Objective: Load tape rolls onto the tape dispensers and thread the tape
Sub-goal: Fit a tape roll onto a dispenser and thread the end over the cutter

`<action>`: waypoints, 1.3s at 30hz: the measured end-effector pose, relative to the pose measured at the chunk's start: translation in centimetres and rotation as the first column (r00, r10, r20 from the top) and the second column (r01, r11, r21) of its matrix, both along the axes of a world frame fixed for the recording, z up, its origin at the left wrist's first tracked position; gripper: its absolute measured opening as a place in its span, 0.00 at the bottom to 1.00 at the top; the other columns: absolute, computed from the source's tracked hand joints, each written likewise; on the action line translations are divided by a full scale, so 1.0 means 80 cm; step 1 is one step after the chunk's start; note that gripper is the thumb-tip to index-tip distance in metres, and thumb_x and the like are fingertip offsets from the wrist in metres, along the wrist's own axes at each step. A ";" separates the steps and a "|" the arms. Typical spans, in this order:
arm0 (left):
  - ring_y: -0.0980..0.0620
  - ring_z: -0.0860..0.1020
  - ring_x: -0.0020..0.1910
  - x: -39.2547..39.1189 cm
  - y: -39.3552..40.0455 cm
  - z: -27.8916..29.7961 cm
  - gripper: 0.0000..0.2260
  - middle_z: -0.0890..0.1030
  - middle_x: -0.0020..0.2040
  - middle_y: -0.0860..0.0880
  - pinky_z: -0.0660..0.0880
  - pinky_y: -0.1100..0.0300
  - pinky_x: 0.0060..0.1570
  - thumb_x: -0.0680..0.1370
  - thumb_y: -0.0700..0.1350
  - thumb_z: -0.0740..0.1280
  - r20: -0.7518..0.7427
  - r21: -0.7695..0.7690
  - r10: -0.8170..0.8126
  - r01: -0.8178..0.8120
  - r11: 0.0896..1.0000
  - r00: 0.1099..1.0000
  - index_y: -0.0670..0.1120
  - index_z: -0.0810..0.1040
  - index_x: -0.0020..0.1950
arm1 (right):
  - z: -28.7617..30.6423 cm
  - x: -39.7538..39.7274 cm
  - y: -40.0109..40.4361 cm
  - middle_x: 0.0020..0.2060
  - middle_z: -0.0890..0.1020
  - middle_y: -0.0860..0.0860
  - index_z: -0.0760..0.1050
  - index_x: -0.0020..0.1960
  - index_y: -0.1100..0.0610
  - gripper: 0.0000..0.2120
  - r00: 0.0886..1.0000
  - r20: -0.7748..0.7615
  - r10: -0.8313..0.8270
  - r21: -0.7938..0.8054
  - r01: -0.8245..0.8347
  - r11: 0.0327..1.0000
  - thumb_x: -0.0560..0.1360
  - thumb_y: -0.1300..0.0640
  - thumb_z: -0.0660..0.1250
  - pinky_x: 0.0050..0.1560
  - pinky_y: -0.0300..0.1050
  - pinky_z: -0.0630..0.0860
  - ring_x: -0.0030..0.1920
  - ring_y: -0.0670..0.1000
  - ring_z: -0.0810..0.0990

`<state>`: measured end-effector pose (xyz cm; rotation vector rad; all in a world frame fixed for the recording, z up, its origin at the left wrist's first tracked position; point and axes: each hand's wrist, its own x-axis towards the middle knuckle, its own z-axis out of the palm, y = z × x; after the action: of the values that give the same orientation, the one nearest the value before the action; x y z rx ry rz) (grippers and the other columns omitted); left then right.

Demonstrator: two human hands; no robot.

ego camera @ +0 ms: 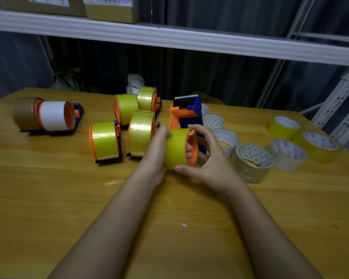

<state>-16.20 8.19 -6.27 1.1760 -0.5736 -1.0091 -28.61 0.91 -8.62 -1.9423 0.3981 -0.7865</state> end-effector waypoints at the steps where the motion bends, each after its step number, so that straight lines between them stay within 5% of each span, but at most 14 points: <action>1: 0.51 0.79 0.27 -0.001 0.001 0.001 0.18 0.81 0.30 0.46 0.76 0.61 0.32 0.79 0.46 0.52 -0.005 -0.012 -0.002 0.002 1.000 1.000 0.39 0.78 0.43 | 0.000 0.000 0.001 0.66 0.66 0.43 0.65 0.68 0.41 0.41 1.000 0.003 -0.006 0.003 0.006 1.000 0.63 0.59 0.81 0.59 0.44 0.78 0.66 0.43 0.70; 7: 0.51 0.78 0.30 -0.004 0.001 0.001 0.17 0.80 0.32 0.46 0.76 0.60 0.33 0.77 0.42 0.51 -0.034 -0.108 -0.046 0.042 0.993 0.998 0.39 0.78 0.44 | 0.003 -0.002 0.001 0.63 0.66 0.33 0.65 0.68 0.38 0.39 0.998 0.016 -0.055 0.021 0.054 0.998 0.64 0.56 0.80 0.53 0.34 0.77 0.60 0.29 0.68; 13: 0.50 0.78 0.32 -0.013 0.004 0.005 0.19 0.80 0.34 0.44 0.74 0.56 0.38 0.75 0.41 0.51 -0.044 -0.145 -0.116 0.109 0.983 0.992 0.41 0.81 0.38 | 0.004 -0.003 -0.001 0.60 0.71 0.37 0.66 0.69 0.42 0.35 0.994 0.063 -0.088 0.073 0.083 0.994 0.68 0.56 0.77 0.49 0.35 0.78 0.56 0.31 0.73; 19: 0.50 0.78 0.32 -0.014 0.006 0.005 0.17 0.80 0.34 0.45 0.74 0.56 0.39 0.77 0.44 0.53 -0.063 -0.098 -0.092 0.085 0.992 0.994 0.39 0.79 0.41 | 0.002 -0.003 -0.001 0.63 0.70 0.41 0.66 0.68 0.41 0.36 0.997 0.048 -0.064 0.070 0.060 0.996 0.66 0.57 0.79 0.56 0.48 0.80 0.63 0.41 0.73; 28: 0.52 0.77 0.28 -0.005 0.005 0.005 0.15 0.79 0.29 0.47 0.75 0.61 0.33 0.78 0.45 0.55 -0.050 -0.006 -0.017 0.016 1.000 0.999 0.41 0.78 0.42 | 0.004 -0.004 0.001 0.65 0.65 0.38 0.63 0.68 0.41 0.40 0.996 -0.073 -0.059 -0.219 0.042 0.975 0.63 0.54 0.81 0.66 0.52 0.72 0.69 0.44 0.66; 31: 0.52 0.77 0.26 -0.002 0.004 0.002 0.15 0.78 0.28 0.47 0.74 0.61 0.32 0.78 0.46 0.55 -0.054 -0.010 -0.023 0.022 1.000 0.998 0.40 0.78 0.45 | 0.004 -0.005 0.000 0.67 0.63 0.36 0.62 0.69 0.42 0.41 0.993 -0.105 -0.060 -0.309 0.025 0.951 0.64 0.55 0.80 0.68 0.47 0.70 0.70 0.39 0.63; 35: 0.51 0.77 0.27 -0.001 0.002 -0.001 0.15 0.78 0.28 0.47 0.74 0.59 0.34 0.78 0.46 0.54 -0.035 -0.006 -0.016 0.016 1.000 0.999 0.39 0.78 0.46 | 0.002 -0.004 -0.001 0.68 0.63 0.39 0.62 0.69 0.43 0.41 0.991 -0.116 -0.070 -0.339 0.027 0.940 0.63 0.56 0.80 0.67 0.40 0.68 0.69 0.35 0.61; 39: 0.51 0.77 0.28 0.000 0.001 -0.004 0.16 0.79 0.30 0.46 0.75 0.60 0.34 0.77 0.44 0.53 -0.011 -0.041 -0.028 0.027 0.999 1.000 0.39 0.78 0.46 | -0.001 -0.003 -0.003 0.67 0.64 0.40 0.63 0.68 0.43 0.41 0.994 -0.077 -0.081 -0.307 0.053 0.950 0.62 0.54 0.80 0.67 0.50 0.71 0.69 0.42 0.64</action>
<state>-16.22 8.29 -6.57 1.1284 -0.6003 -1.0222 -28.82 0.70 -8.67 -2.2687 0.4172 -0.8464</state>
